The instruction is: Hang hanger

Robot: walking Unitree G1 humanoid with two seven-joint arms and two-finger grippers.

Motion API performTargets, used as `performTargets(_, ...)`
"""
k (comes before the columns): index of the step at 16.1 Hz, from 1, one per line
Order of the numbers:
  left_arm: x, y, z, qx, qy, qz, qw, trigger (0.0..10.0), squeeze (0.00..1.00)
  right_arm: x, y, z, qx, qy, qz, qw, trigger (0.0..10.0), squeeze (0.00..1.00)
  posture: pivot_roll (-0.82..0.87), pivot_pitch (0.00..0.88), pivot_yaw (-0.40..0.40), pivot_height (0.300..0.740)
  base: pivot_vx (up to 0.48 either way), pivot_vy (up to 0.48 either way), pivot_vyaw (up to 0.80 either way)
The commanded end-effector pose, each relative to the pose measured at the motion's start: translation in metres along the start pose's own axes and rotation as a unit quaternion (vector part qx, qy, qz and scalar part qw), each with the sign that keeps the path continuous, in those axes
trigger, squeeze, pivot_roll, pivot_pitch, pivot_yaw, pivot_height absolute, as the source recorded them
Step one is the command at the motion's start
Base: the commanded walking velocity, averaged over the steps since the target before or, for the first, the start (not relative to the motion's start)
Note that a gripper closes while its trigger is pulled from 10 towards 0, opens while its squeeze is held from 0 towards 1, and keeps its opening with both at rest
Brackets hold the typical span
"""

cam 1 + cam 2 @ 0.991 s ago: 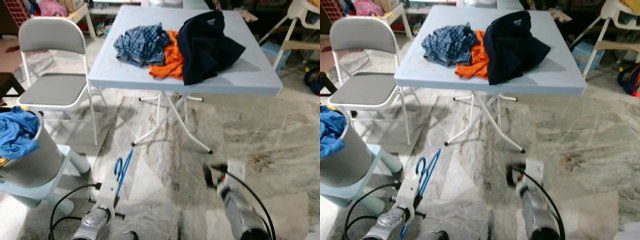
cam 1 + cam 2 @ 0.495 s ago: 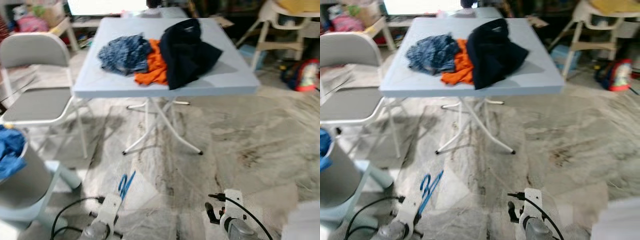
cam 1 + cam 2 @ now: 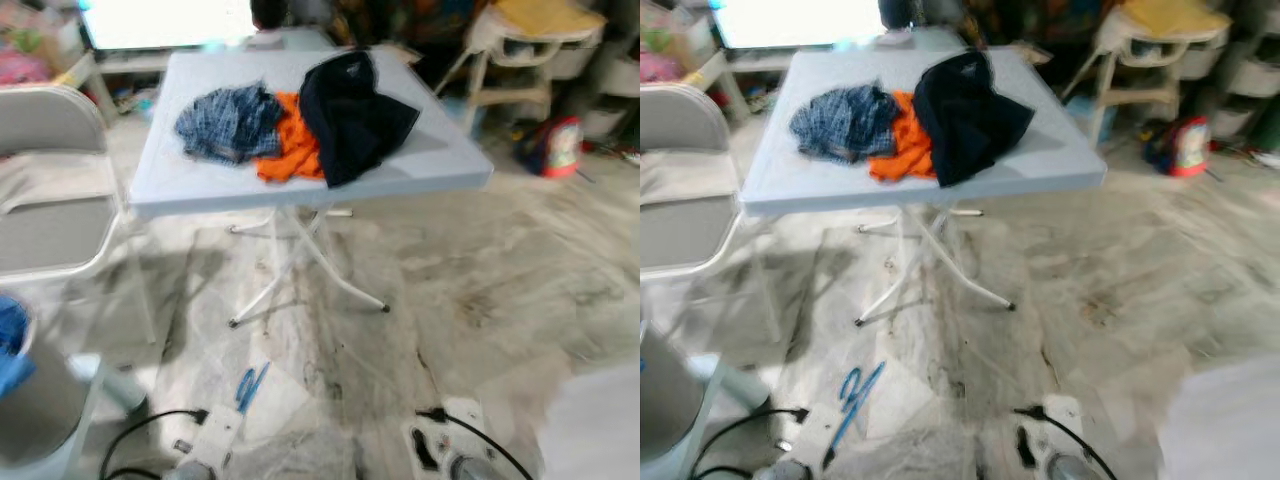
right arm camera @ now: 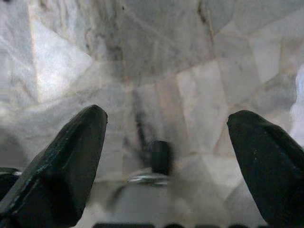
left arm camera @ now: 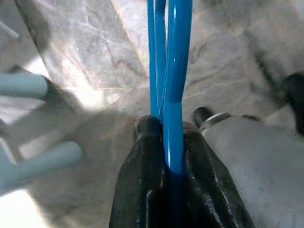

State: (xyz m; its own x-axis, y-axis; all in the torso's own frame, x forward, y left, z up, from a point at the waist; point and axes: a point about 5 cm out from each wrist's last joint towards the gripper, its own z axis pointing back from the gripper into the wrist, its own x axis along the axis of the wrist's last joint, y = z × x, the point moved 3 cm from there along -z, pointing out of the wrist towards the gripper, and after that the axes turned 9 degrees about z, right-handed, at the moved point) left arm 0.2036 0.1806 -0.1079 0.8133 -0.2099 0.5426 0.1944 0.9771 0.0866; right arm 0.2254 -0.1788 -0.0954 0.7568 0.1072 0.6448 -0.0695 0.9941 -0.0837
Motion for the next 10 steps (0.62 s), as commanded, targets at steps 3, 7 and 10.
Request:
performTargets(3,0.0062,-0.0059,-0.0013,-0.006,-0.009,-0.011,1.0,10.0,0.0,-0.013,-0.0082,0.003,-0.008,0.018,0.006,1.0,10.0,0.0,0.11,0.061,0.023,0.74,0.0,0.364,-0.8)
performTargets(7,0.0049,-0.0073,-0.0012,-0.007,-0.008,-0.019,1.0,10.0,0.0,-0.0147,-0.0058,0.0031,-0.006,0.021,0.008,1.0,10.0,0.0,0.1,0.063,0.025,0.74,0.0,0.362,-0.8)
performTargets(10,0.0049,-0.008,-0.0012,-0.007,-0.008,-0.022,1.0,10.0,0.0,-0.0164,-0.0045,0.0034,-0.005,0.024,0.011,1.0,10.0,0.0,0.1,0.065,0.023,0.74,0.0,0.363,-0.8)
